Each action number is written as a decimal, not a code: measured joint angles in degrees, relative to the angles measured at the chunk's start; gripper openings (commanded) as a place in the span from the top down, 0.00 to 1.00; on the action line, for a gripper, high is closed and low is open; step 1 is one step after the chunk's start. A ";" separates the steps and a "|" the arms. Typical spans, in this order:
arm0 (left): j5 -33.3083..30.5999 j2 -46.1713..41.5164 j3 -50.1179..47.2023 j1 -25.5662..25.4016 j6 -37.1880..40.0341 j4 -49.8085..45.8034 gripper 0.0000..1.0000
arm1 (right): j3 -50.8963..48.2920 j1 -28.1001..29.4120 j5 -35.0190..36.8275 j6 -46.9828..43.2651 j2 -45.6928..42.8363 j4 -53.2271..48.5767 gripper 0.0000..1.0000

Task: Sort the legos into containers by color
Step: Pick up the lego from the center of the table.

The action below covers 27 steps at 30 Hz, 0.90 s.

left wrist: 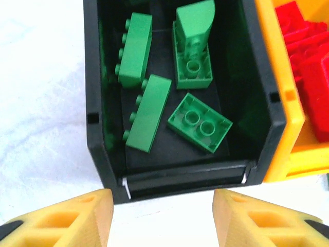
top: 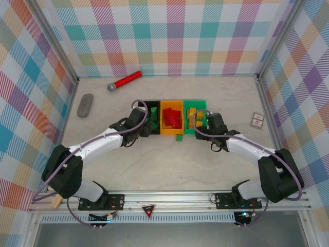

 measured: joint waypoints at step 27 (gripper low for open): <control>2.43 -3.65 -9.49 0.02 0.39 10.12 0.47 | -0.61 6.97 -4.13 6.99 -6.47 -6.64 0.27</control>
